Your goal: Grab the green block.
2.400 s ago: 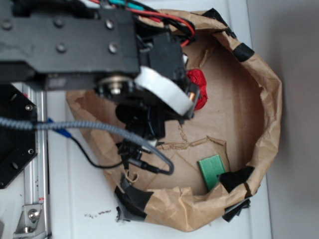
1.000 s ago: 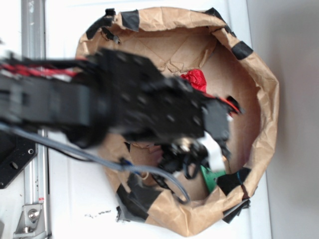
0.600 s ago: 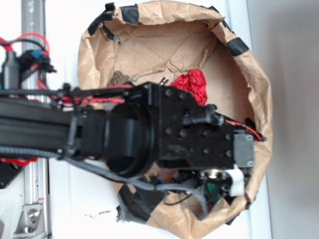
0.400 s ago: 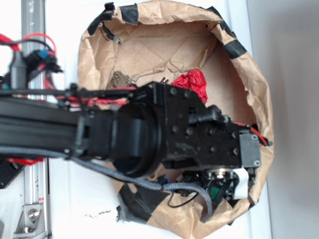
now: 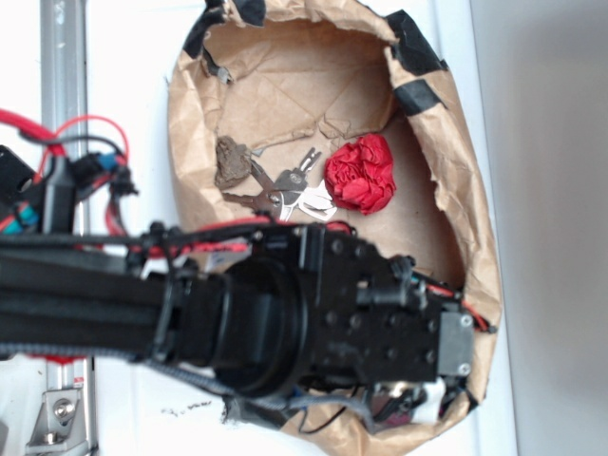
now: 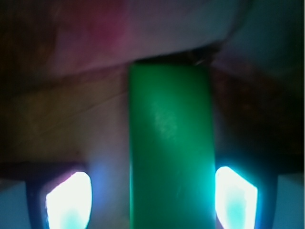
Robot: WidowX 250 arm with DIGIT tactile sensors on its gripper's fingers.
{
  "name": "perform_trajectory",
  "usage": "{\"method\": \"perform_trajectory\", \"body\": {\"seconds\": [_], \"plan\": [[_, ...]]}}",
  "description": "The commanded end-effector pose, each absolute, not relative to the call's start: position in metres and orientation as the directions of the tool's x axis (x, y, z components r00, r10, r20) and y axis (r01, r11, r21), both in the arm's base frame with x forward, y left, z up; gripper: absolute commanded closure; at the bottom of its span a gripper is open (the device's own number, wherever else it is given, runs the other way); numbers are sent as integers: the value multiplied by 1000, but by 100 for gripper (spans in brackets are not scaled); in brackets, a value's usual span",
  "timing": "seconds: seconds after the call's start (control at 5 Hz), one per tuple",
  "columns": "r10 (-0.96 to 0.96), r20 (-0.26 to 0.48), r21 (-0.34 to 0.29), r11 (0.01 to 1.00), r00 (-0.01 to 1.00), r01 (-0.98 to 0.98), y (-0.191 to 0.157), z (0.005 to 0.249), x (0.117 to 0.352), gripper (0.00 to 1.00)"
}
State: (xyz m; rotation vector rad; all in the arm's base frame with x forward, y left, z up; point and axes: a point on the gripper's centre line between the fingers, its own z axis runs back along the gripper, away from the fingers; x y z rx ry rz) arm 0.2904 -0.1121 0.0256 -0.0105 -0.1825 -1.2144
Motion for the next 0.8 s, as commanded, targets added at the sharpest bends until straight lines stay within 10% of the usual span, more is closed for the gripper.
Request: {"method": "perform_trajectory", "body": {"seconds": [0.0, 0.6], "plan": [[-927, 127, 105, 367, 353, 924, -128, 25, 284, 100], [-545, 91, 87, 838, 833, 539, -41, 64, 291, 100]]}}
